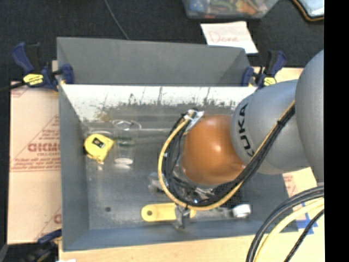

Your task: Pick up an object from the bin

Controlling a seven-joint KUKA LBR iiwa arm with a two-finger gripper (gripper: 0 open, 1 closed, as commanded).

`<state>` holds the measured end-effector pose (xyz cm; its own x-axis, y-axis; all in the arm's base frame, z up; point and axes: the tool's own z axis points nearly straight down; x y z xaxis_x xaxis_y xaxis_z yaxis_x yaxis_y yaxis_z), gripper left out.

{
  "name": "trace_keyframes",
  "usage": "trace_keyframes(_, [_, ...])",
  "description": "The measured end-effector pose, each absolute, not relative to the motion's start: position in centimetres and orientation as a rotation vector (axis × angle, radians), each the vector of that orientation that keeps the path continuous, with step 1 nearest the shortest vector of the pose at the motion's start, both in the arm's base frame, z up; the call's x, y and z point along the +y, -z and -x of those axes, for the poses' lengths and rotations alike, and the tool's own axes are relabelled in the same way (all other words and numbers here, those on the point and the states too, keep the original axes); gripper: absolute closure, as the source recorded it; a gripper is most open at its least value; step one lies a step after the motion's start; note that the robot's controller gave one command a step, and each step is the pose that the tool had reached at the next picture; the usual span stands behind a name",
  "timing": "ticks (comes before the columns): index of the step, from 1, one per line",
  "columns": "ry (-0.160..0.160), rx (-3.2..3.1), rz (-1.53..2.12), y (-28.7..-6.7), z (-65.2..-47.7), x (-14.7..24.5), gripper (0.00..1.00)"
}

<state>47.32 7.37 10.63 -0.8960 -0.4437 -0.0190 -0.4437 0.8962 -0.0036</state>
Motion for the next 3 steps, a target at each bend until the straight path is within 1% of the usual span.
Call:
trace_keyframes(1, [-0.007, 3.11, 0.304, -7.2, -48.5, 6.3, 0.0])
trace_keyframes(2, [-0.003, 3.051, 0.633, -7.1, -48.9, 10.4, 0.0])
trace_keyframes(3, [-0.003, 3.095, 0.435, -20.6, -49.9, 8.4, 0.0])
